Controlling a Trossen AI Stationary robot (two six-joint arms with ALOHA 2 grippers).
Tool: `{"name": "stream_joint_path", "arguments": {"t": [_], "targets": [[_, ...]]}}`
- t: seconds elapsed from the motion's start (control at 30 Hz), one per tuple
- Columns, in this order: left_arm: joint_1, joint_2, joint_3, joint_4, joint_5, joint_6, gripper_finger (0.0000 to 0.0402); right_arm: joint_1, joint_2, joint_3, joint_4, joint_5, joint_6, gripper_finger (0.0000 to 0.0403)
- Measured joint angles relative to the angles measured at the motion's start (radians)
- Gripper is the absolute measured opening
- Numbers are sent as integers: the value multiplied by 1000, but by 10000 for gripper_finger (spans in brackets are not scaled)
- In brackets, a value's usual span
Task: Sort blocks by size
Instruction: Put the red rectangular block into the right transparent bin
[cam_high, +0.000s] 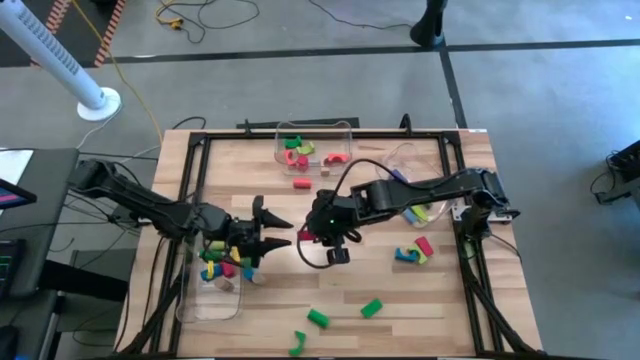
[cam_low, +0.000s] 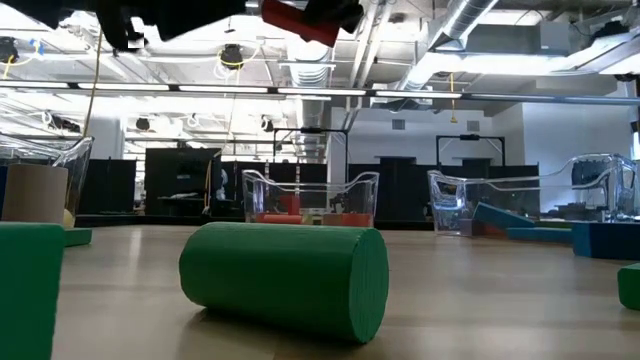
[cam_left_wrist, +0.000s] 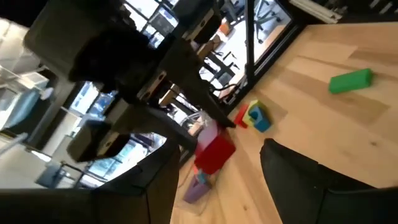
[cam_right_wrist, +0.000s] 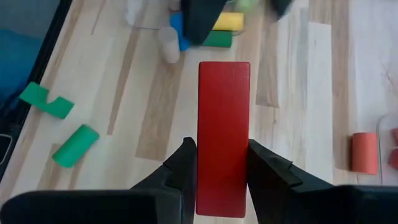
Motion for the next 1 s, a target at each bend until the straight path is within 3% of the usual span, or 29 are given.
{"name": "stream_joint_path", "arguments": {"t": [0.3,0.73,1.0], "targets": [[0,62,4,99,-44,105,212,-35,0,0,10,-72,6,136],[7,195,85,94,-74,162,212,-40,1,1,48,-100,5,136],[7,202,100,104,-121,189,212,-38,1,1,45,-100,4,136]]}}
